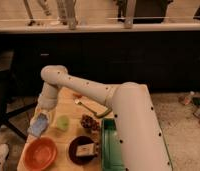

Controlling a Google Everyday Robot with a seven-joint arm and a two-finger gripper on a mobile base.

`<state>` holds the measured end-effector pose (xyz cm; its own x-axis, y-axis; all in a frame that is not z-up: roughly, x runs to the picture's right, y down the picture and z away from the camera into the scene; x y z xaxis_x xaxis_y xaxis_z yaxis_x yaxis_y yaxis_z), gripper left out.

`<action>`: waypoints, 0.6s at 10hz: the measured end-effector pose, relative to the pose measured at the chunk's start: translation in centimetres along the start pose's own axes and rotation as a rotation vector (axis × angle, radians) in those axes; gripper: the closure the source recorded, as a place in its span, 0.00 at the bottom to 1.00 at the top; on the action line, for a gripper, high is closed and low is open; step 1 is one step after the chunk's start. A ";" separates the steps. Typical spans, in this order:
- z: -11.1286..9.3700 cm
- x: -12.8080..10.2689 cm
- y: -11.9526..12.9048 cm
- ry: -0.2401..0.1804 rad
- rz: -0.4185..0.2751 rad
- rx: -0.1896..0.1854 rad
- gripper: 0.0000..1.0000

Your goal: Place sponge in red bowl

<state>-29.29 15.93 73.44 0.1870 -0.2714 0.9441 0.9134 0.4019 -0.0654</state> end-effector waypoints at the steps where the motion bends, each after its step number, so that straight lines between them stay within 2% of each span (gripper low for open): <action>1: 0.4 -0.8 -0.1 -0.001 -0.009 -0.016 1.00; 3: 0.8 -2.8 -0.2 0.014 -0.006 -0.046 1.00; 6: 1.5 -4.7 -0.5 0.045 0.036 -0.063 1.00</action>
<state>-31.18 18.29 69.46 0.2349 -0.2972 0.9255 0.9266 0.3562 -0.1208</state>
